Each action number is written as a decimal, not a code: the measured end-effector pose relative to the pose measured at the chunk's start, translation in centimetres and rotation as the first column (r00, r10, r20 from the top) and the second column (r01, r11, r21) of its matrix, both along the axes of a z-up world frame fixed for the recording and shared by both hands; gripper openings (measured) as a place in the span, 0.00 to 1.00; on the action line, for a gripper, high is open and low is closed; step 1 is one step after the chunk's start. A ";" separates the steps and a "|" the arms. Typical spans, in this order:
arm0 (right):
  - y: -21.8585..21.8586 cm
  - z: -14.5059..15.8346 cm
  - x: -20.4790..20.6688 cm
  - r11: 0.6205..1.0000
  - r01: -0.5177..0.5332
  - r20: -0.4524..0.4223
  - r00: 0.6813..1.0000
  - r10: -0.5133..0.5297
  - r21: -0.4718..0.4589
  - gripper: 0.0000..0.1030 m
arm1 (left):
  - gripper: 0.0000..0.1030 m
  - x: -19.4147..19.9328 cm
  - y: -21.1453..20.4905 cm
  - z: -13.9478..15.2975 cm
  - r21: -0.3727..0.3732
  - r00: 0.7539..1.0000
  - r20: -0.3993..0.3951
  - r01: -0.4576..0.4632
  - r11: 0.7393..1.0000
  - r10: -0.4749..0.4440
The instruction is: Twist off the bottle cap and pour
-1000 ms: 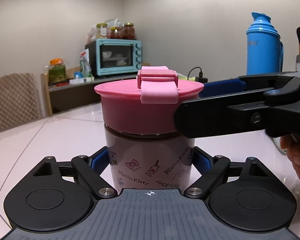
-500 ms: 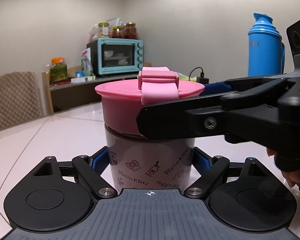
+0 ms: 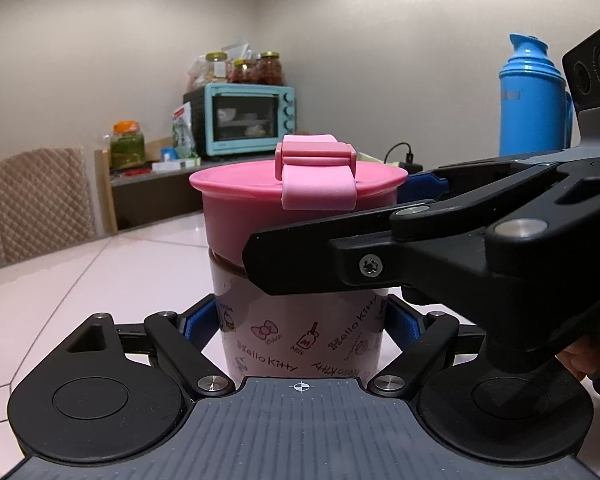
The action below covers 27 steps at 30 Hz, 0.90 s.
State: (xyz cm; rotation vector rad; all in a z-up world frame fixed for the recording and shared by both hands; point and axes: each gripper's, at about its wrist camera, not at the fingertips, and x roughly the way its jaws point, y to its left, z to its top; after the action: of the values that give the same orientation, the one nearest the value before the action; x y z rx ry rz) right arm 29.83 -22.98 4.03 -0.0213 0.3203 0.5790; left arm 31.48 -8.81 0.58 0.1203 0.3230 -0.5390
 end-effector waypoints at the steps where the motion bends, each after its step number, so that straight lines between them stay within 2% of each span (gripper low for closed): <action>1: 0.1 0.0 -0.1 1.000 -0.003 -0.001 1.000 0.003 0.001 0.94 | 0.87 -0.1 0.0 0.1 0.002 1.000 0.001 -0.004 1.000 0.004; 10: 0.6 0.1 -1.3 0.998 -0.051 -0.016 0.999 0.051 0.044 0.92 | 0.87 -3.1 0.9 0.4 0.026 0.997 0.003 -0.078 0.997 0.078; 17: 1.9 0.1 -2.7 0.994 -0.098 -0.014 0.995 0.099 0.045 0.91 | 0.87 -5.4 1.2 0.3 0.022 0.991 0.004 -0.136 0.990 0.136; 27: 2.8 -0.1 -3.7 0.993 -0.115 -0.011 0.993 0.115 0.023 0.83 | 0.87 -6.9 1.0 0.0 0.017 0.983 0.004 -0.186 0.982 0.186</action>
State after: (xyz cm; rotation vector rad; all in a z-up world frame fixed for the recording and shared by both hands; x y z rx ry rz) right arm 26.14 -20.13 3.93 -0.0152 0.3258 0.6970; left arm 24.63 -7.78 0.61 0.1061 0.3326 -0.3510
